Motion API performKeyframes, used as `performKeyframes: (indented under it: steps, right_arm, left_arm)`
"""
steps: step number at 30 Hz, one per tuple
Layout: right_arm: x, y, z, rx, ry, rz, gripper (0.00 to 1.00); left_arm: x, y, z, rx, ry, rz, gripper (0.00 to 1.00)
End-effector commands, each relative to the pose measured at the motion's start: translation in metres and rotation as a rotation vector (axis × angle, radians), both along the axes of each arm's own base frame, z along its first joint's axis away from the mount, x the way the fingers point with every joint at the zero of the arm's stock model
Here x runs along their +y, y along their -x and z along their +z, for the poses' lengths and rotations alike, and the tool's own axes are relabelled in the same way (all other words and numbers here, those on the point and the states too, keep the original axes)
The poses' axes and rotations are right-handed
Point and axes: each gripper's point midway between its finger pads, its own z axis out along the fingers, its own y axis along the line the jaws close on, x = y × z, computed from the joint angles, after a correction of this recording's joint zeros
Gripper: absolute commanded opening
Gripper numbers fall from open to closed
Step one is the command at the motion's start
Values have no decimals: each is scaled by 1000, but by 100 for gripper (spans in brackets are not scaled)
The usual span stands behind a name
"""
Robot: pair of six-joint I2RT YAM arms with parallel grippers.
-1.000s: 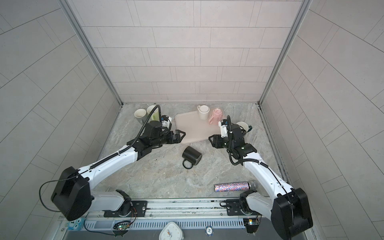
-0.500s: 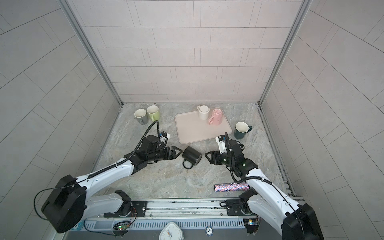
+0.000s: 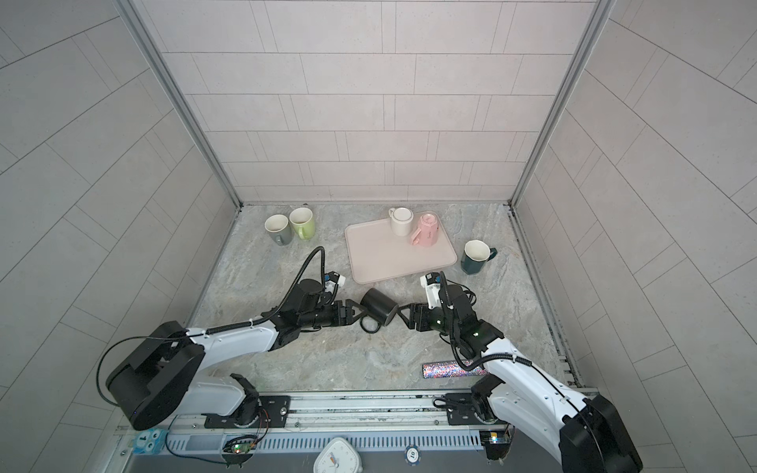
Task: Turn the mug right side up
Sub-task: Move the mug to the center of the table.
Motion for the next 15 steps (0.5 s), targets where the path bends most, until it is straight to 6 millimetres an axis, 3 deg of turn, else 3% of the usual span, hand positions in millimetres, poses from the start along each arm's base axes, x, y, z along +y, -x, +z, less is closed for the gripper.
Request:
performKeyframes:
  steps: [1,9,15]
  right_arm:
    - [4,-6,9,-30,-36,-31,72]
    - [6,-3,-3,-2,0,-39,73]
    - [13,-4,-10,20,-14,-40,73]
  left_arm:
    - [-8,0,-1,-21,36,-33,62]
    - [-9,-1,-14,14,11,-32,65]
    - [-9,1,-24,37,18,-30,60]
